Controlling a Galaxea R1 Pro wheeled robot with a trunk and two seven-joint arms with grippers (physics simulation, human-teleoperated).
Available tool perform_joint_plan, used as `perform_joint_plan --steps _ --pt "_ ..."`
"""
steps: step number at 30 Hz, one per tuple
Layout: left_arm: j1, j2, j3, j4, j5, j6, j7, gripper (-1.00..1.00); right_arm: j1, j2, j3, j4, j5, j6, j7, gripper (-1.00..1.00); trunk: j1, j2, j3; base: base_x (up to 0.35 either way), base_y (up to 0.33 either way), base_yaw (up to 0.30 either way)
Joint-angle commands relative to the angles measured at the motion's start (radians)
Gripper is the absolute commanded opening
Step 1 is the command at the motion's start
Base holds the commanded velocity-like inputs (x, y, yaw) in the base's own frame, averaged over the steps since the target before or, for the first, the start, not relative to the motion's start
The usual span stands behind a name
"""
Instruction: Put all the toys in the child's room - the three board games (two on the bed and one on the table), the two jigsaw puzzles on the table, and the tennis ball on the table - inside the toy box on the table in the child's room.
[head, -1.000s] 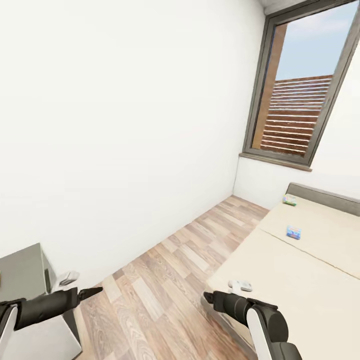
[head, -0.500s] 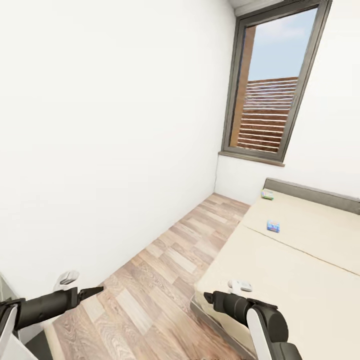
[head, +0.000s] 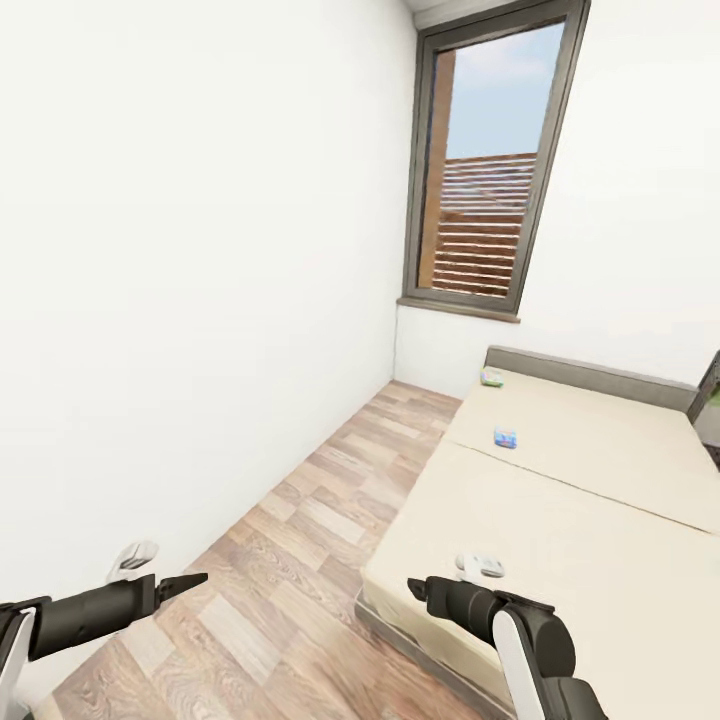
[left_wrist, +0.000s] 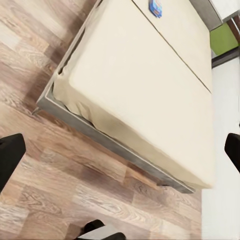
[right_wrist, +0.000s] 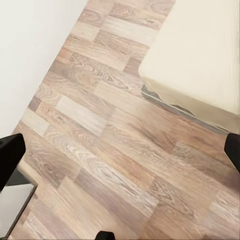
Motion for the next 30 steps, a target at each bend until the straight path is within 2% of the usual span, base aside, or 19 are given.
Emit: perform_joint_plan --steps 1,12,22,30 --pt "-0.001 0.000 0.001 0.000 0.004 0.009 -0.001 1.00 -0.001 0.001 -0.002 -0.001 -0.005 0.005 -0.001 1.00 0.001 -0.002 -0.003 0.190 0.189 -0.269" --pt "-0.001 0.000 0.001 0.000 0.003 0.009 0.000 1.00 -0.001 0.001 -0.001 -0.001 -0.005 0.005 0.000 1.00 0.001 -0.002 -0.012 0.248 0.212 -0.260" --pt "0.000 0.000 0.001 0.000 0.003 0.009 0.000 1.00 -0.001 0.001 -0.001 -0.001 -0.005 0.005 0.000 1.00 0.001 -0.002 -0.025 0.287 0.160 -0.185" --pt "0.000 0.000 0.001 0.000 0.004 0.009 -0.001 1.00 -0.001 0.001 -0.001 -0.001 -0.005 0.006 0.000 1.00 0.001 -0.002 -0.036 0.111 0.170 -0.167"
